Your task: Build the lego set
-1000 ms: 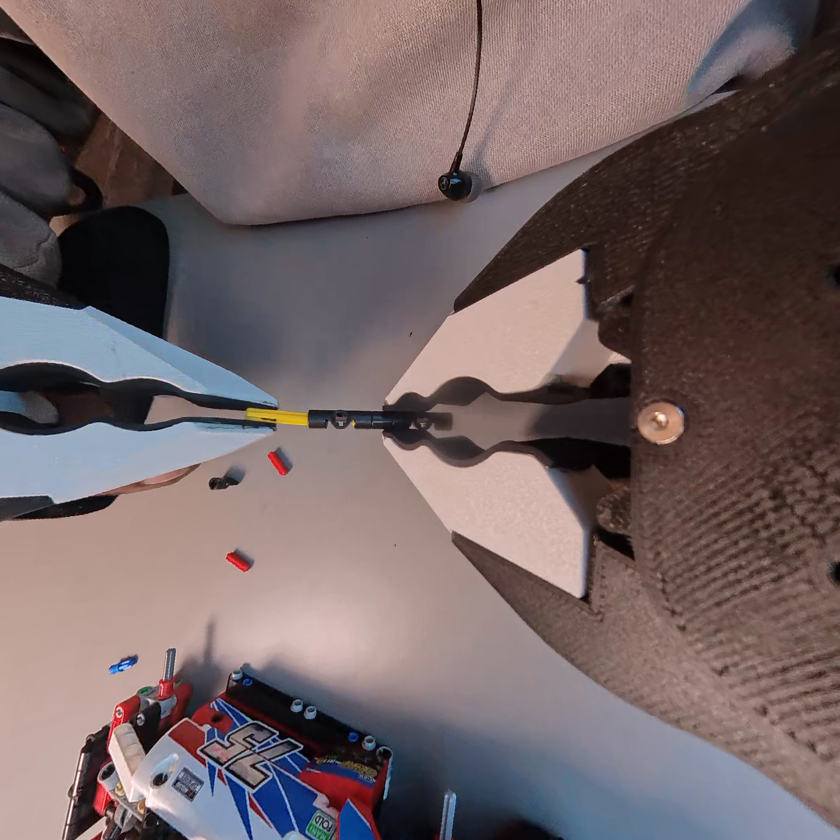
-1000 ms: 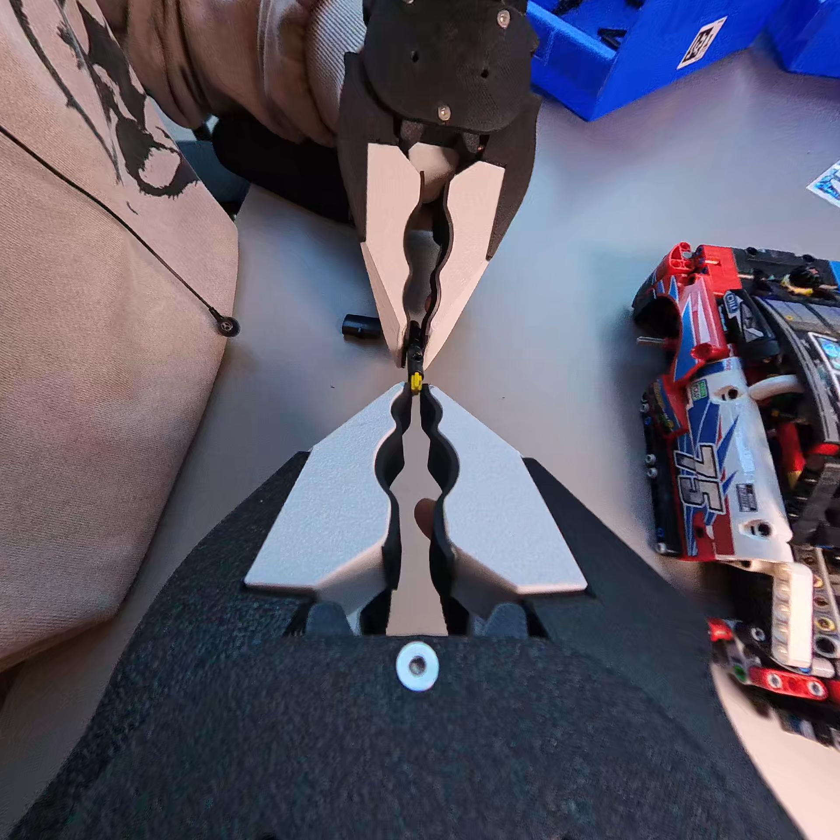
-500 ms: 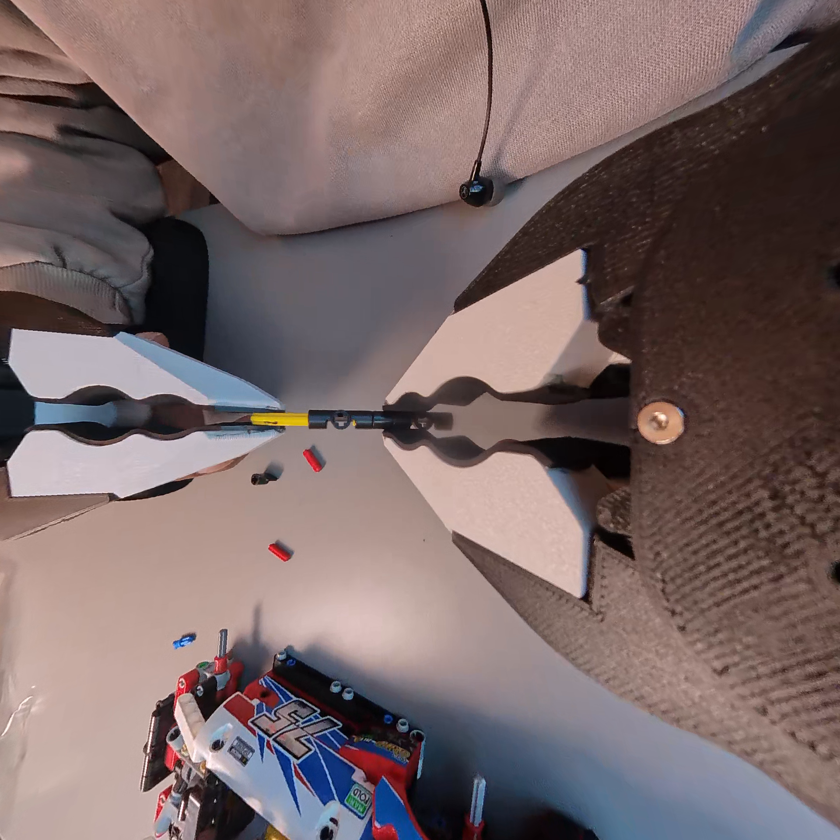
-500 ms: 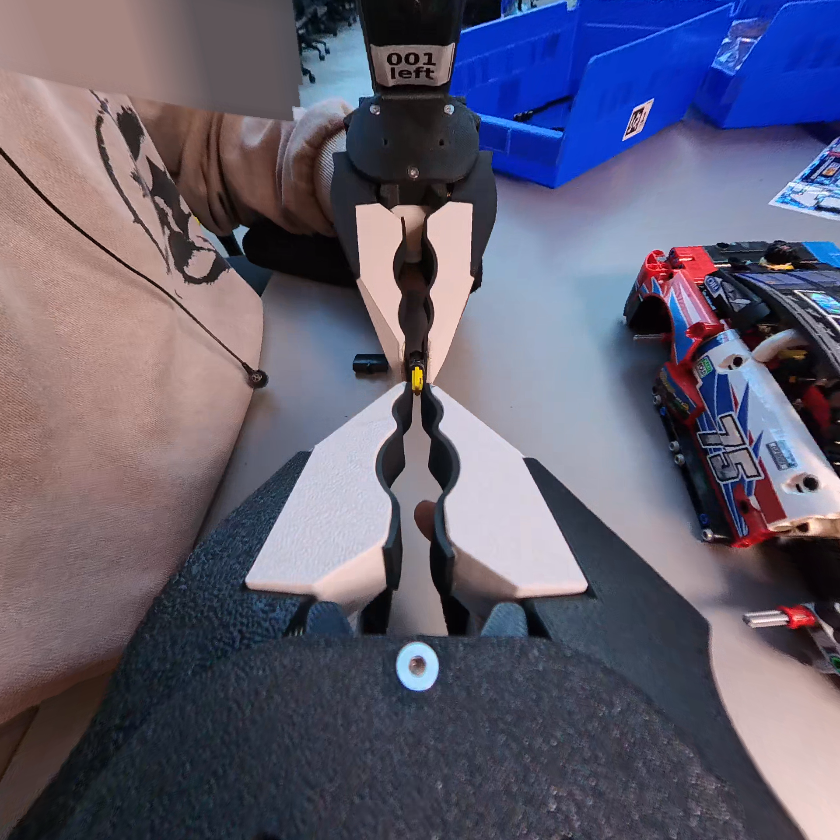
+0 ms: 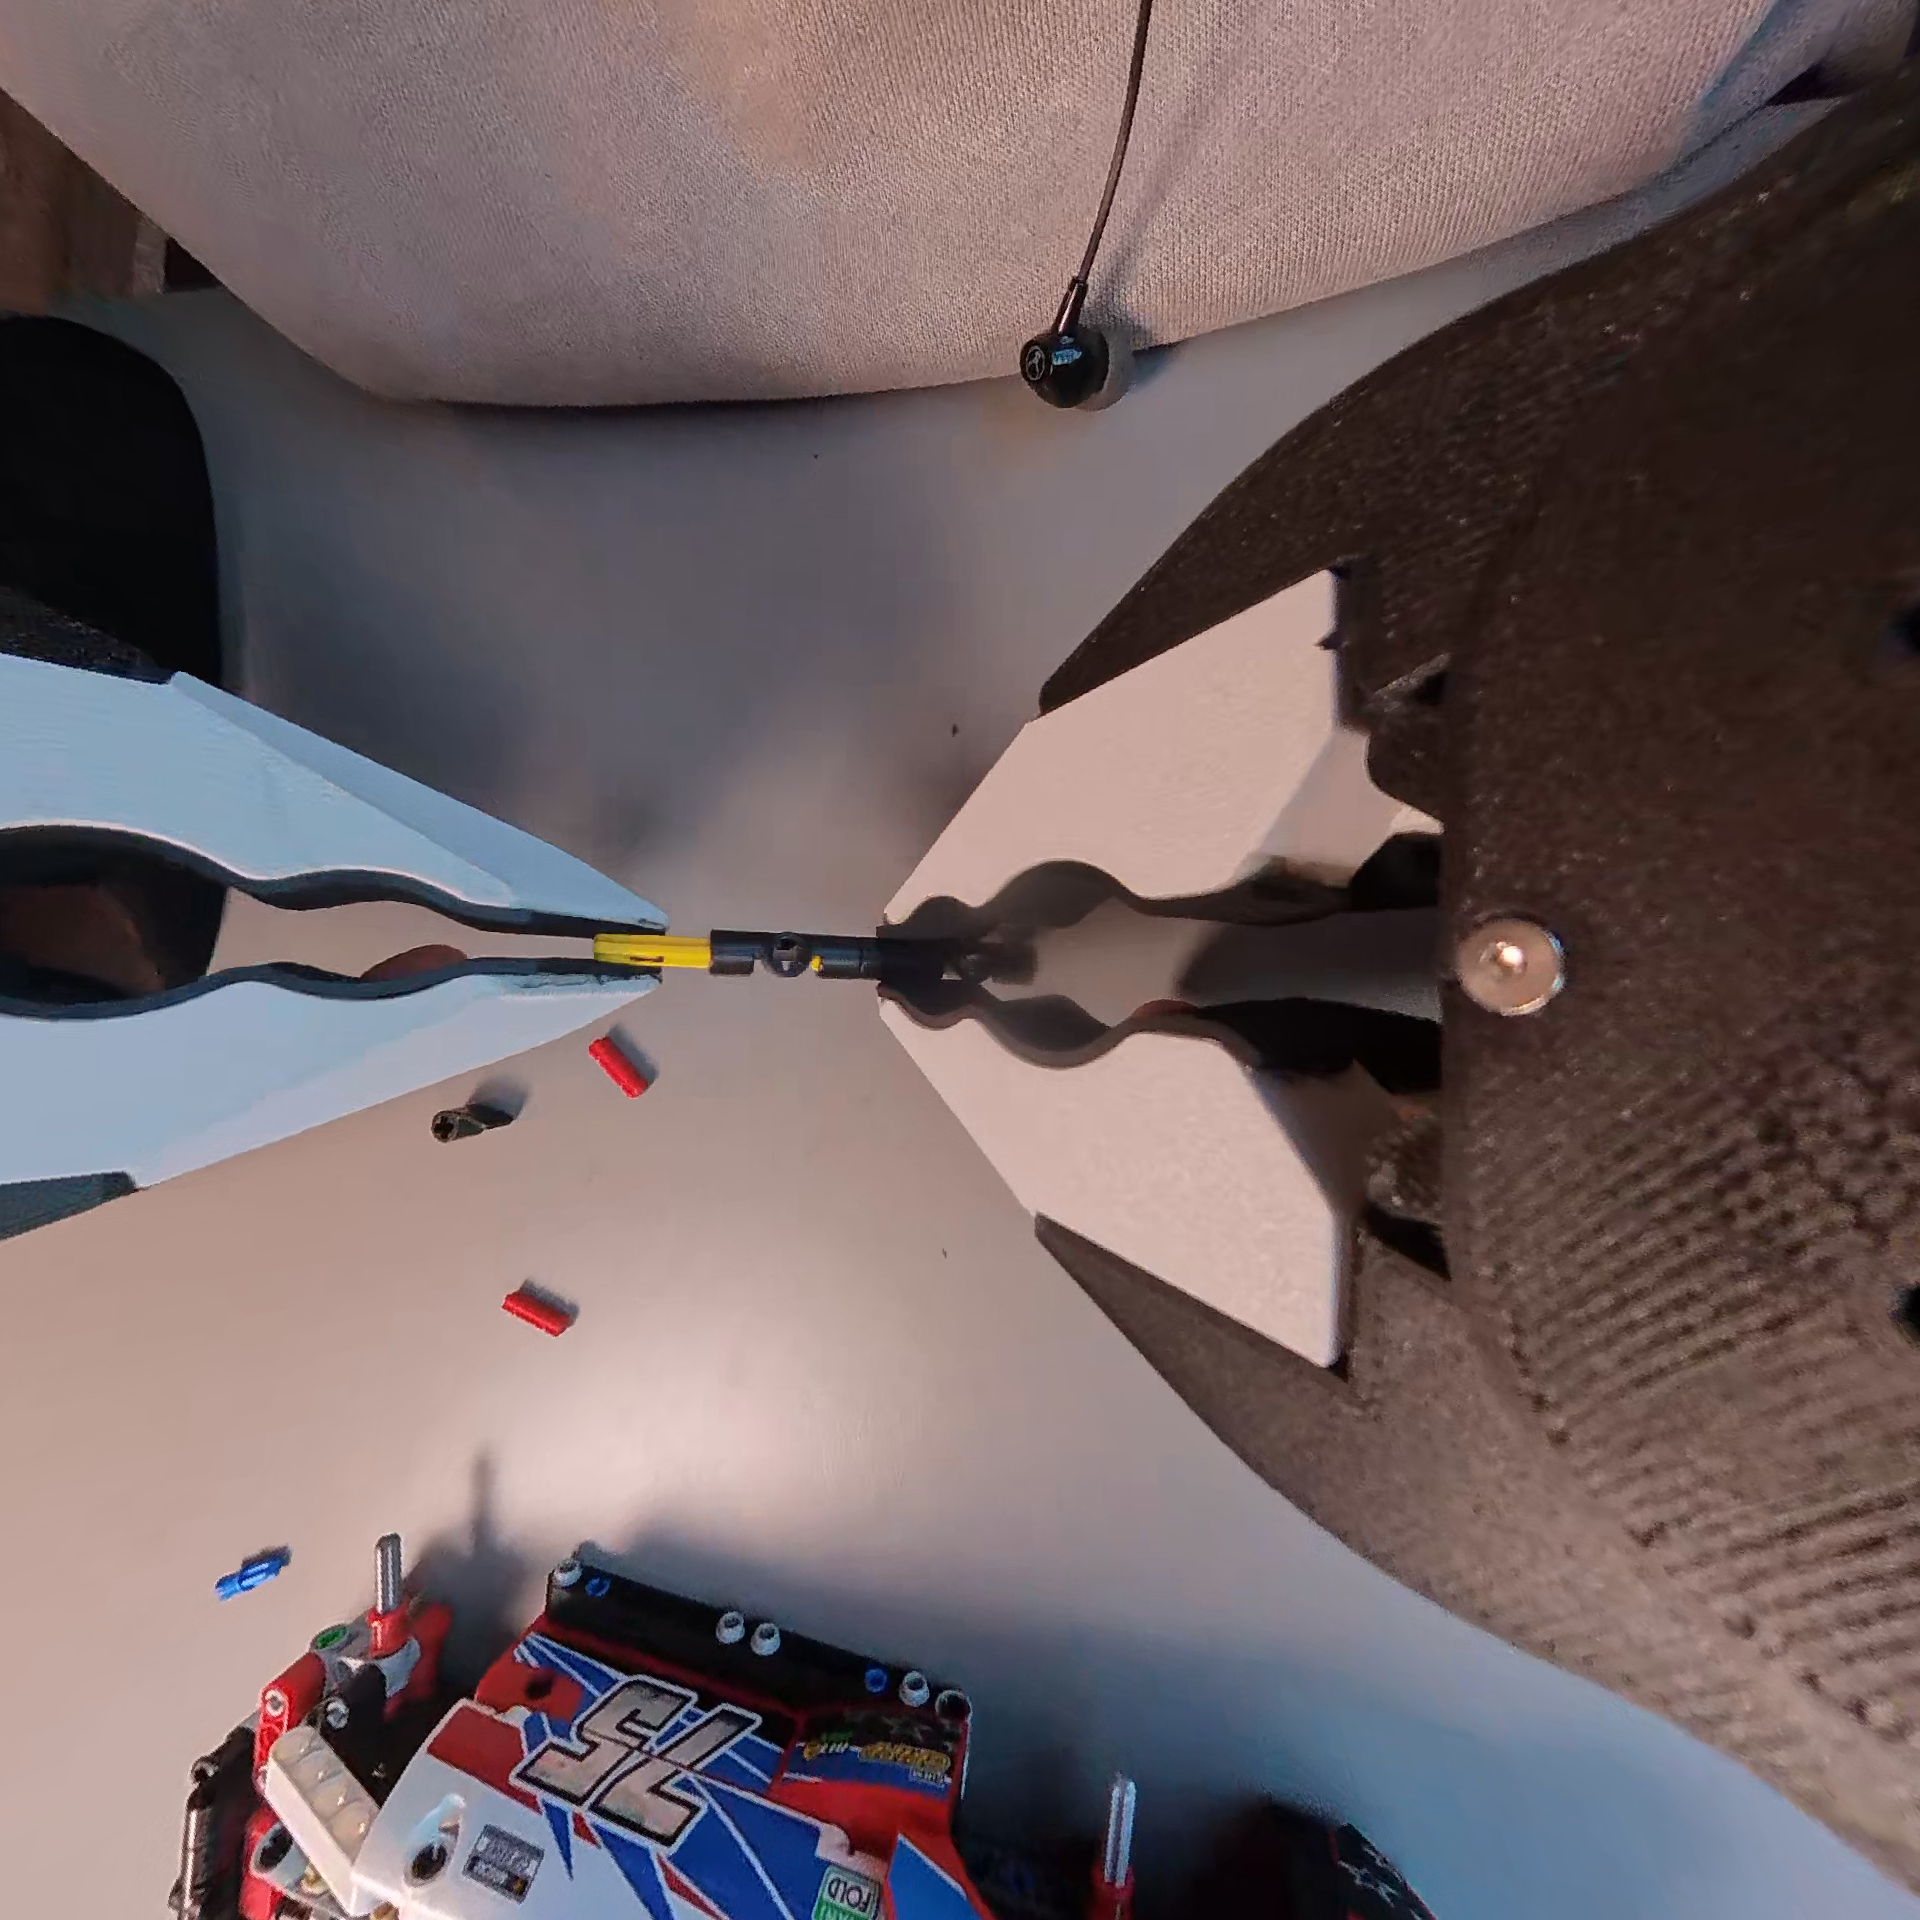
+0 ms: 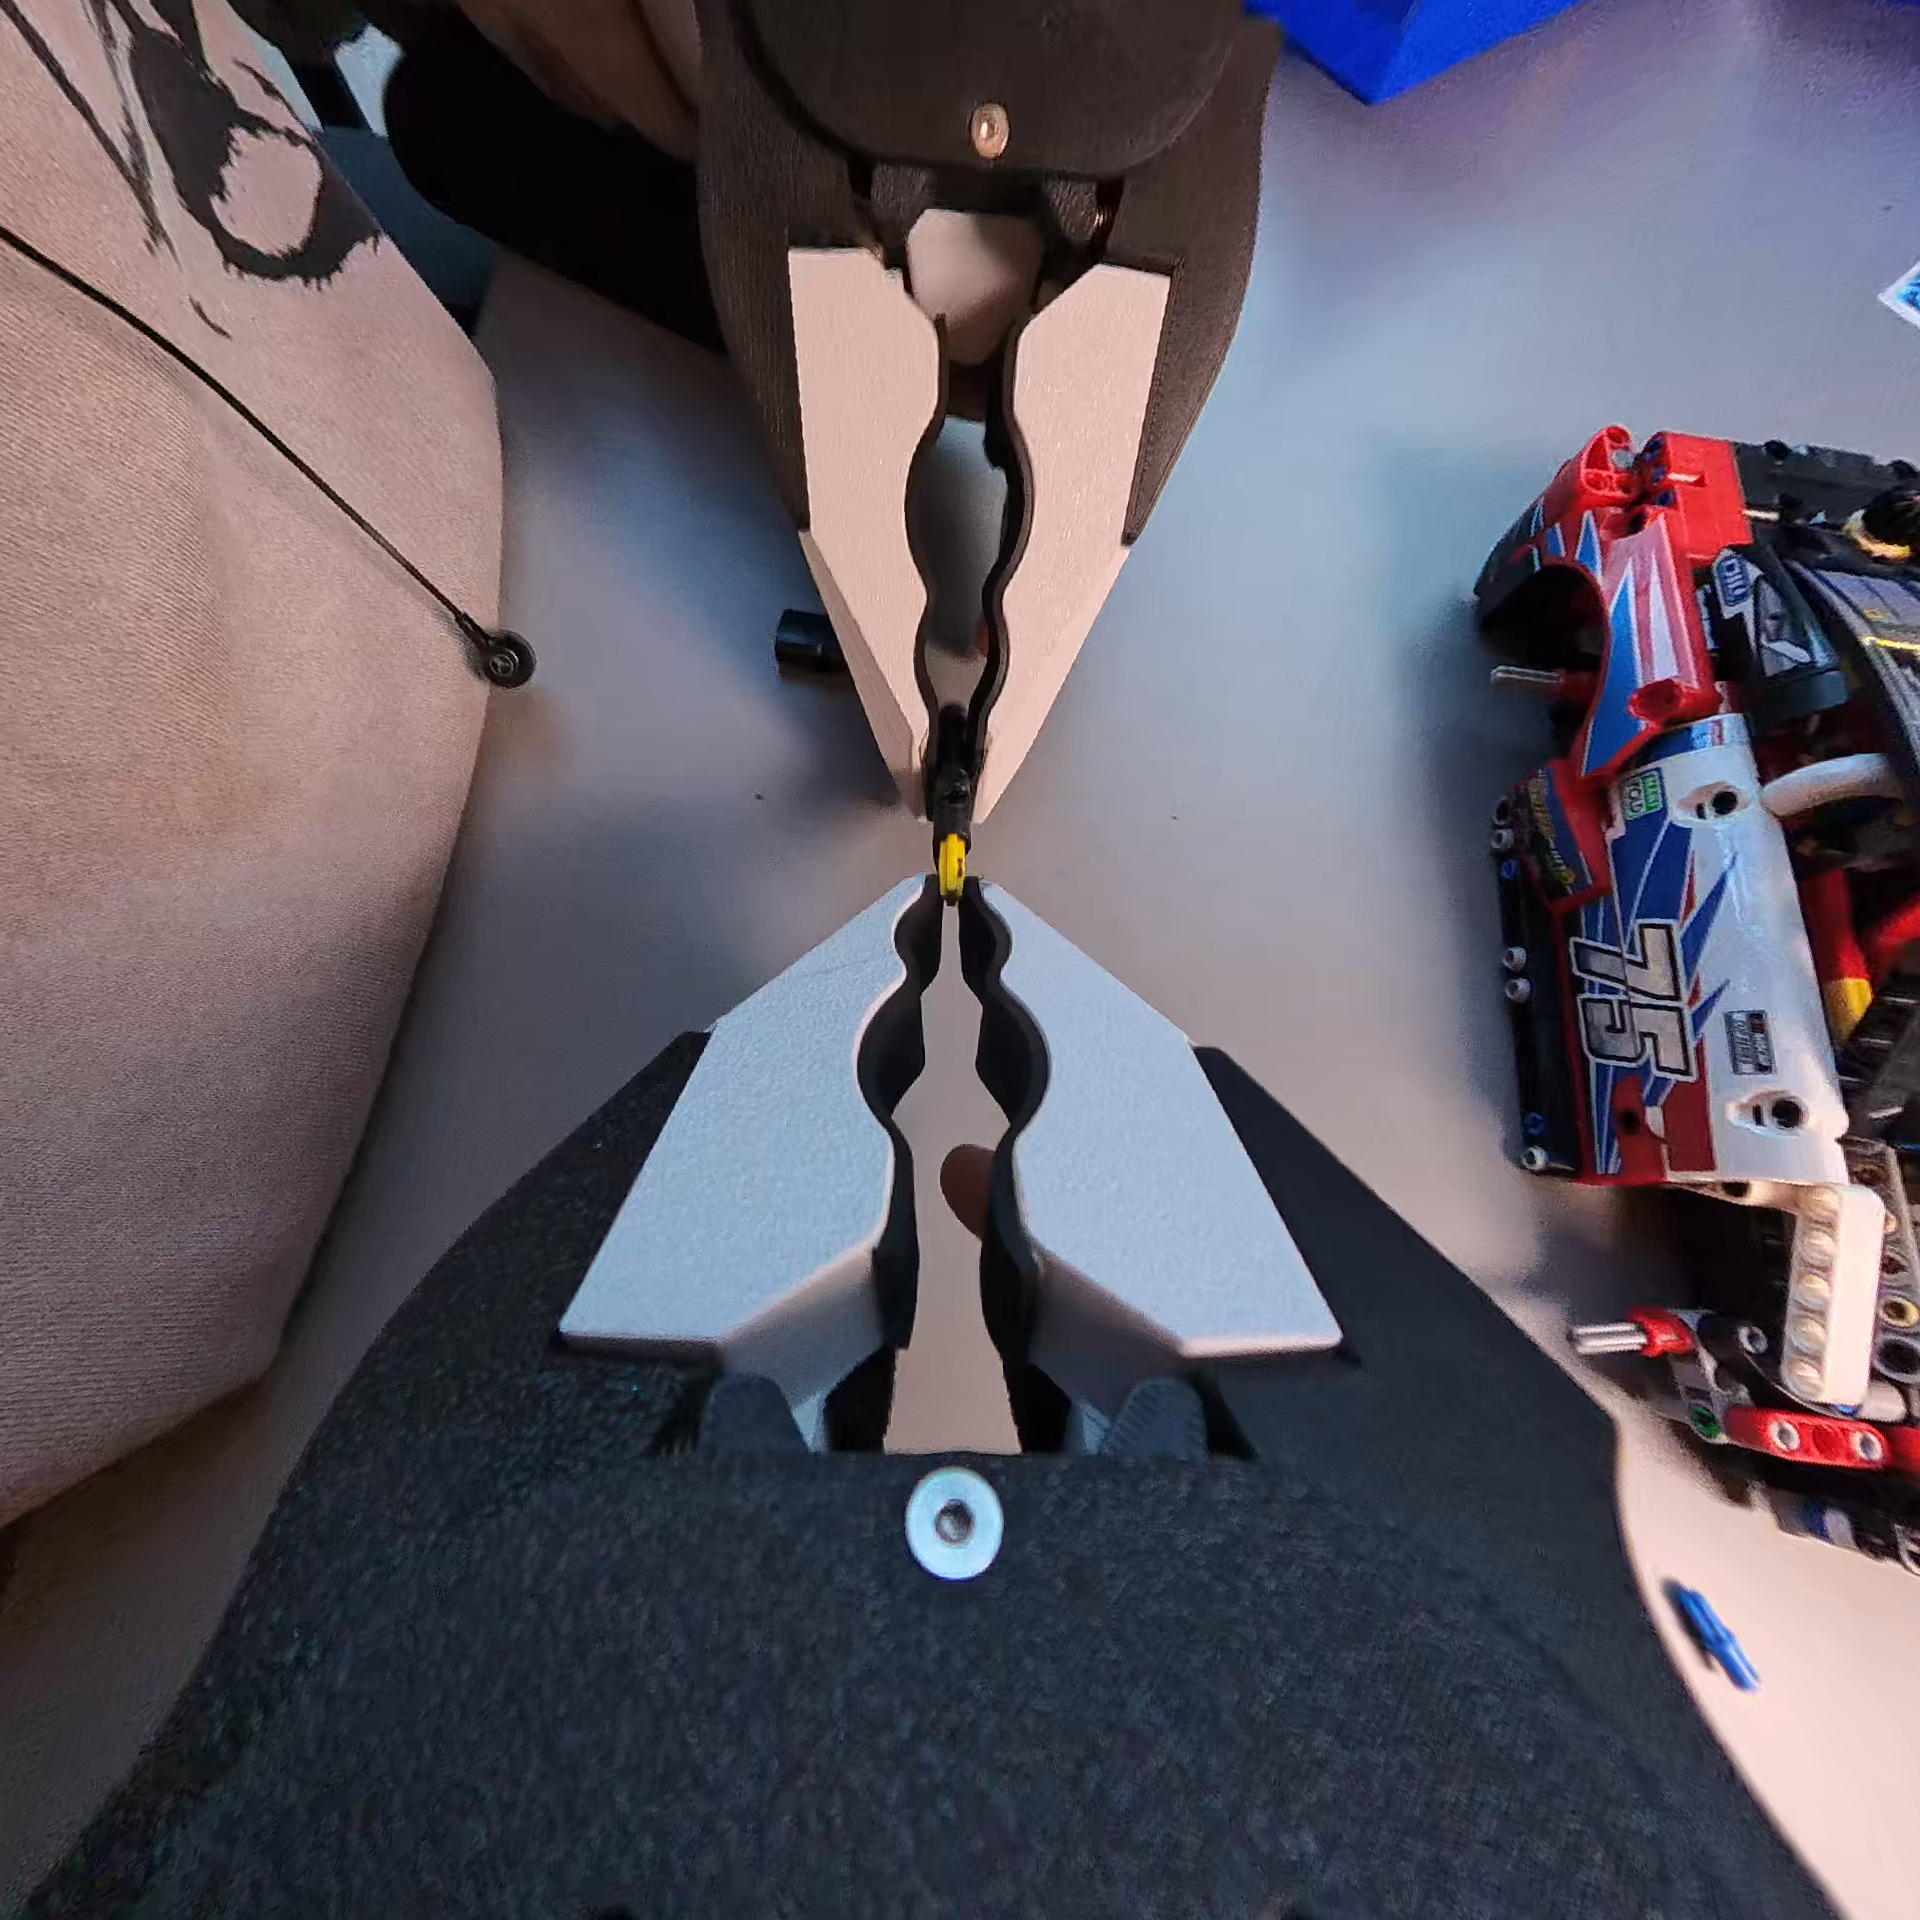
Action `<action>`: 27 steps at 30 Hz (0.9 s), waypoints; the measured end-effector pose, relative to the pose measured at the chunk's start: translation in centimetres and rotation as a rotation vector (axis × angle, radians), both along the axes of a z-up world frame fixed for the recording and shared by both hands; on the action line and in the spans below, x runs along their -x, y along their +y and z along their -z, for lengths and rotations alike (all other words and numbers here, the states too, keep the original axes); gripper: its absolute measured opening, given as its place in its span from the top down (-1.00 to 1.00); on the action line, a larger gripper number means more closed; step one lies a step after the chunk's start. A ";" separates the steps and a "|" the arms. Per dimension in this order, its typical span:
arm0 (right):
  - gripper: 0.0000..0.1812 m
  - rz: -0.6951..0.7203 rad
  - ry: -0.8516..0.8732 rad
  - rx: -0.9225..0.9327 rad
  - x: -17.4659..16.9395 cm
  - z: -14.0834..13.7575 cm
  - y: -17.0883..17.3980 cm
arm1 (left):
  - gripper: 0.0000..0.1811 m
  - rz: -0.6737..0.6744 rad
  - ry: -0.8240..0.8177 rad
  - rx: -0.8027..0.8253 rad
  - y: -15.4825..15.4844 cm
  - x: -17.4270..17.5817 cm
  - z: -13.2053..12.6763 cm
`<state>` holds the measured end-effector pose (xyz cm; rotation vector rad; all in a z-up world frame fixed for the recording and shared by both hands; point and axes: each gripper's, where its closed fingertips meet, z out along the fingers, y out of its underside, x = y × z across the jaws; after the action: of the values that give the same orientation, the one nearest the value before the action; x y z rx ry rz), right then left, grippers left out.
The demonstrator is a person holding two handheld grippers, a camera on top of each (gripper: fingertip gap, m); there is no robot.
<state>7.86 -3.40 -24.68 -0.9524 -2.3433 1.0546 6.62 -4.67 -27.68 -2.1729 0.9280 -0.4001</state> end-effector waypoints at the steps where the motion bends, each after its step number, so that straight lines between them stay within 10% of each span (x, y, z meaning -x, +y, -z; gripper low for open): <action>1: 0.99 0.004 0.014 0.046 0.1 -0.6 -0.3 | 0.96 0.003 -0.006 0.000 0.0 -0.2 0.0; 17: 0.99 0.039 -0.045 0.003 -0.7 2.2 0.4 | 0.96 0.013 -0.063 0.022 -0.1 -0.5 0.2; 27: 0.99 0.124 0.127 0.301 1.1 -1.5 0.6 | 0.94 -0.024 -0.338 -0.095 1.5 -0.2 -3.4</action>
<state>6.80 -2.76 -23.23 -1.0863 -2.0314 1.3990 6.80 -3.15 -24.32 -1.9497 0.7160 -0.6736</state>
